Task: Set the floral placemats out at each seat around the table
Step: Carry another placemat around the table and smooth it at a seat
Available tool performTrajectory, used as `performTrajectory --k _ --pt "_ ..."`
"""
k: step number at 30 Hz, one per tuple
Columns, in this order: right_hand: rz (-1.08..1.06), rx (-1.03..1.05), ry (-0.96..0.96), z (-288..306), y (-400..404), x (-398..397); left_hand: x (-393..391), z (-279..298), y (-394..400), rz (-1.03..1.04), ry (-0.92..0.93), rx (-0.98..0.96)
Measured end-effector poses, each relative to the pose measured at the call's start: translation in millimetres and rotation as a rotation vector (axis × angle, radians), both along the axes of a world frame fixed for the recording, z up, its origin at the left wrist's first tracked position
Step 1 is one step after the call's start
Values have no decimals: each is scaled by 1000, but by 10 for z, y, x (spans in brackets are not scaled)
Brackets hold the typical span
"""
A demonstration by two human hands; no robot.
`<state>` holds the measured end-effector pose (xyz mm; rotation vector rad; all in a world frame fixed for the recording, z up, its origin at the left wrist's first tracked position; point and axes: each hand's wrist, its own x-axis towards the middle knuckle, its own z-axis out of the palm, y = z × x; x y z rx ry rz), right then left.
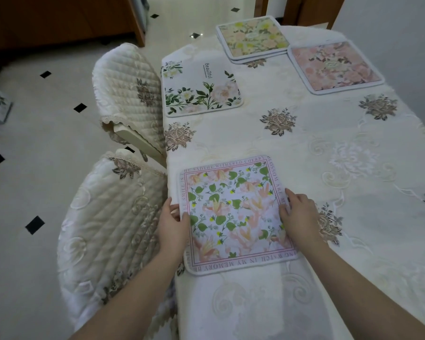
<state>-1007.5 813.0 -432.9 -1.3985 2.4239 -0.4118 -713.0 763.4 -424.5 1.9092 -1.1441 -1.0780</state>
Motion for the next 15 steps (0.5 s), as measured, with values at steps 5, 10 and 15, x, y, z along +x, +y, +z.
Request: performTrajectory --k 5,10,15 --pt "-131 -70 27 -26 14 173 -149 -11 -140 -10 7 -71" --pt "-26 -270 45 -48 -148 399 -249 -69 -225 -180 -191 -183" --pt "321 -208 -19 -75 -725 760 -586 -140 -508 -491 -431 -274"
